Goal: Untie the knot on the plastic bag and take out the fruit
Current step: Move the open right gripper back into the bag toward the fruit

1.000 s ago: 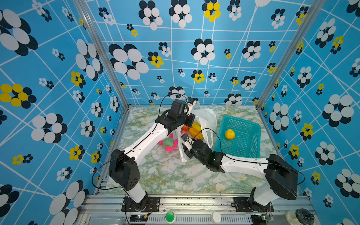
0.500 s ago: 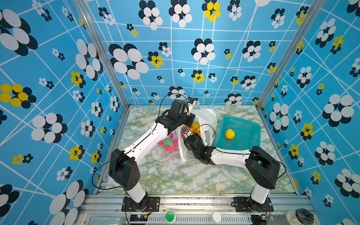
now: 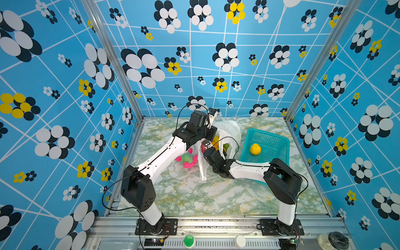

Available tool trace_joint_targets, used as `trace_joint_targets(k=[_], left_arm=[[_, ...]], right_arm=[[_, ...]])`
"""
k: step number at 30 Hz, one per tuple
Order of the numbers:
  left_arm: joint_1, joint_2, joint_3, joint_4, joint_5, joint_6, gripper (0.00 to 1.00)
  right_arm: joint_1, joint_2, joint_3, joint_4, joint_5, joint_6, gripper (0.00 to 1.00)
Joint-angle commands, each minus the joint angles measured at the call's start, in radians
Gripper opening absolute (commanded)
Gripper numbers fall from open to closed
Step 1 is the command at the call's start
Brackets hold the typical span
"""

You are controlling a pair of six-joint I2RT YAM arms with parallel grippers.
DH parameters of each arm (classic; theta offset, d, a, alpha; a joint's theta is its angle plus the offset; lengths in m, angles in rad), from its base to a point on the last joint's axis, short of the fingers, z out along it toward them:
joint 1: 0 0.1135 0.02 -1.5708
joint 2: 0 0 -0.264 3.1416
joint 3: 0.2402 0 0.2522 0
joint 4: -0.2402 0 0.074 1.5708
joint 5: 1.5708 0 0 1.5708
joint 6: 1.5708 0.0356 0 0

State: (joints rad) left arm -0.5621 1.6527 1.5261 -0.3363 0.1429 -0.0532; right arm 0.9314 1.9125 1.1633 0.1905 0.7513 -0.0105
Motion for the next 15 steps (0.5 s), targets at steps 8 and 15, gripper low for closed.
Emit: trace_joint_targets(k=[8,15], left_arm=[[0.004,-0.03,-0.007,0.012,0.009,-0.01,0.0],[0.002,-0.033,-0.009,0.016,0.011,-0.007,0.0]], right_arm=[[-0.026,0.007,0.013,-0.034,0.04,0.034,0.8],[-0.061,-0.007,-0.018,-0.093,-0.078,-0.041,0.92]])
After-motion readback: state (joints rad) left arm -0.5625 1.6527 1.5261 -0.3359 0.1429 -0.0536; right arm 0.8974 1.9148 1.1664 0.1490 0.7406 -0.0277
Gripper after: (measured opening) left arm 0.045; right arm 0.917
